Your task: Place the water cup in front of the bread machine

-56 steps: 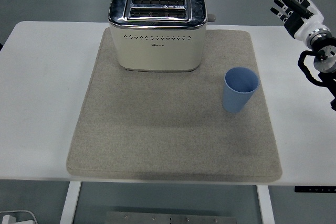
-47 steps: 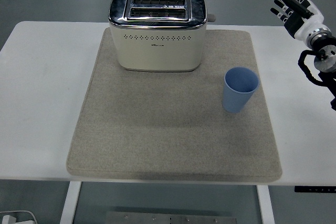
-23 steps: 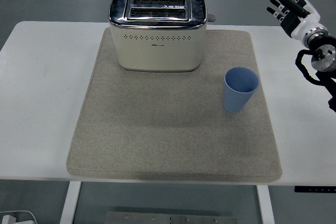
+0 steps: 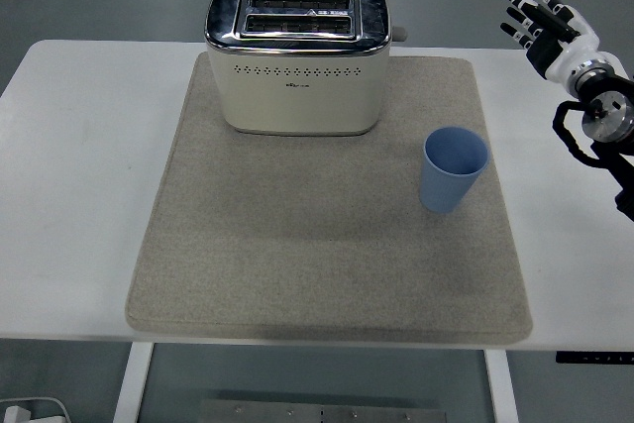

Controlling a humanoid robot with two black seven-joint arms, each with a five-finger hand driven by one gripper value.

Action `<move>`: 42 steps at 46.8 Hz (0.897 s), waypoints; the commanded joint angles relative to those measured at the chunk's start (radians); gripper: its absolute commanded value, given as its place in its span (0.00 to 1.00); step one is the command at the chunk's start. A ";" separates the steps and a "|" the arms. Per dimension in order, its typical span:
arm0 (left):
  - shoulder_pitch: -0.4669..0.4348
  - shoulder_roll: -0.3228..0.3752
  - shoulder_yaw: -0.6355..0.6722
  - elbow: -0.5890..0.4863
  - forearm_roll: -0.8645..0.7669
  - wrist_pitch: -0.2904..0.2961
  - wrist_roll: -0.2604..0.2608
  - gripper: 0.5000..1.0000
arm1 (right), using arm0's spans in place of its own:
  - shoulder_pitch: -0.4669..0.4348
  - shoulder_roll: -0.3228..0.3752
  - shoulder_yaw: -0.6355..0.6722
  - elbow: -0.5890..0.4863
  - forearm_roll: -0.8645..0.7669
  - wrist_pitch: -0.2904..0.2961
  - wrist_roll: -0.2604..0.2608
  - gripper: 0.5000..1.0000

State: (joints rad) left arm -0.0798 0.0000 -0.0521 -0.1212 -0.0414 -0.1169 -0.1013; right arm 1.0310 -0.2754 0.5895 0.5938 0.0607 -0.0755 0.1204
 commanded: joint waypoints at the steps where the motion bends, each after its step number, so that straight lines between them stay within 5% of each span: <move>1: 0.000 0.000 0.000 0.000 0.000 0.000 0.000 1.00 | 0.000 0.010 0.003 0.000 0.001 -0.055 0.004 0.84; 9: 0.000 0.000 0.000 0.000 0.000 0.000 0.000 1.00 | 0.000 0.007 0.003 0.001 -0.007 -0.087 0.011 0.84; 14: 0.000 0.000 0.000 0.000 0.000 0.000 0.000 1.00 | -0.002 0.007 0.003 0.008 -0.015 -0.081 0.077 0.84; 19: 0.000 0.000 0.000 0.000 0.000 0.000 0.000 1.00 | -0.005 0.005 -0.017 0.035 -0.024 -0.027 0.136 0.84; 24: 0.000 0.000 0.000 0.000 0.000 -0.001 0.000 1.00 | -0.029 -0.014 -0.019 0.096 -0.114 -0.007 0.137 0.84; 32: 0.000 0.000 0.000 0.000 0.000 -0.001 0.000 1.00 | -0.094 -0.165 -0.019 0.290 -0.297 0.000 0.139 0.84; 42: 0.000 0.000 0.000 0.000 0.000 0.000 0.000 1.00 | -0.192 -0.314 -0.017 0.366 -0.334 0.121 0.148 0.84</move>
State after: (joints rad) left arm -0.0797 0.0000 -0.0521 -0.1212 -0.0414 -0.1171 -0.1014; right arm 0.8687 -0.5539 0.5703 0.9466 -0.2710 0.0121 0.2615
